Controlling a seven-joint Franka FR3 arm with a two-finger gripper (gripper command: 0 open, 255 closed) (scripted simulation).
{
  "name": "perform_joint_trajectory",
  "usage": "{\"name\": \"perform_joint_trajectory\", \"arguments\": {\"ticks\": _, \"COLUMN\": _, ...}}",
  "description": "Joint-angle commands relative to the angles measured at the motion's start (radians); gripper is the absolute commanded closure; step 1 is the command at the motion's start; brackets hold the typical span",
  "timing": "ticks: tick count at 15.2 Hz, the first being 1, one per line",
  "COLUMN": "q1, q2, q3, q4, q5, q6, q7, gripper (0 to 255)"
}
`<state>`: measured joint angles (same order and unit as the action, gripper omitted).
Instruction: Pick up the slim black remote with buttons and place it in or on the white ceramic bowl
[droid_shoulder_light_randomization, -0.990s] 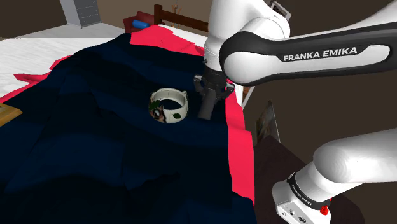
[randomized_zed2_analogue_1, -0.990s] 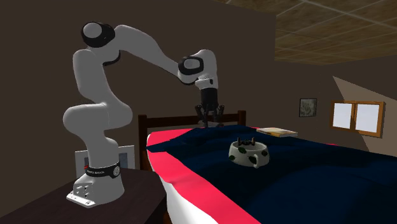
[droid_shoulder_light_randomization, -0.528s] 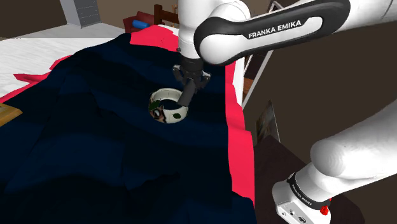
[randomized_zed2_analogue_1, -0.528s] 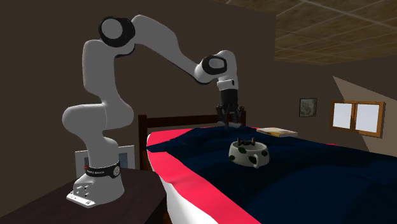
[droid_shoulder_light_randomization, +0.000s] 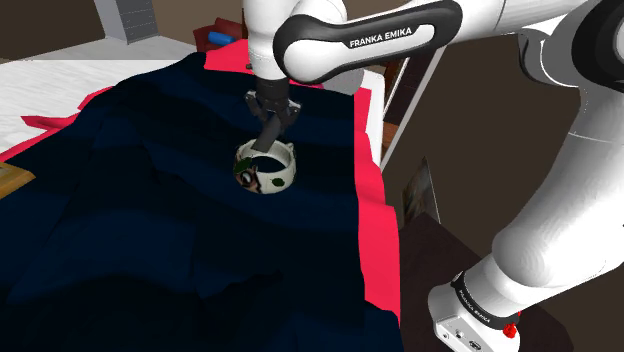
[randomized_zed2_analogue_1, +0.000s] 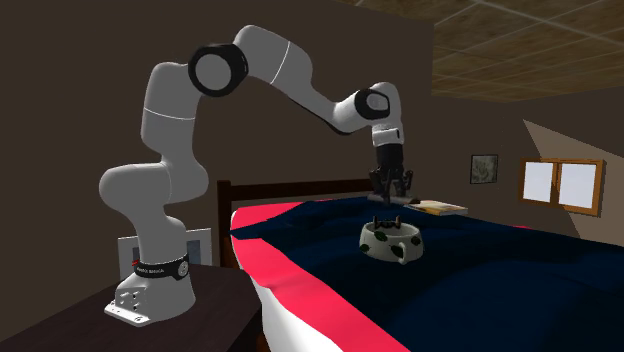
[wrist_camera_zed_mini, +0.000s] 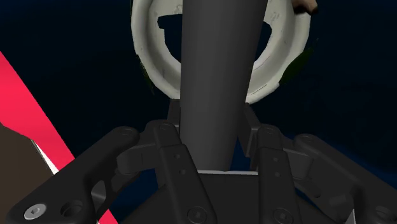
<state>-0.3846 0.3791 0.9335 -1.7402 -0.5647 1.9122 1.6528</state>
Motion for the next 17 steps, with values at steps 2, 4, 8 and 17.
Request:
{"name": "perform_joint_trajectory", "arguments": {"ticks": 2, "q1": 0.015, "q2": 0.028, "q3": -0.014, "q4": -0.003, "q5": -0.026, "q6": 0.018, "q7": 0.018, "gripper": 255}}
{"name": "perform_joint_trajectory", "arguments": {"ticks": 4, "q1": 0.019, "q2": 0.038, "q3": -0.021, "q4": -0.017, "q5": -0.038, "q6": 0.038, "q7": 0.029, "gripper": 255}}
{"name": "perform_joint_trajectory", "arguments": {"ticks": 8, "q1": 0.027, "q2": 0.062, "q3": -0.036, "q4": -0.042, "q5": -0.064, "q6": 0.074, "q7": 0.052, "gripper": 255}}
{"name": "perform_joint_trajectory", "arguments": {"ticks": 17, "q1": 0.030, "q2": 0.067, "q3": -0.039, "q4": -0.047, "q5": -0.070, "q6": 0.081, "q7": 0.057, "gripper": 0}}
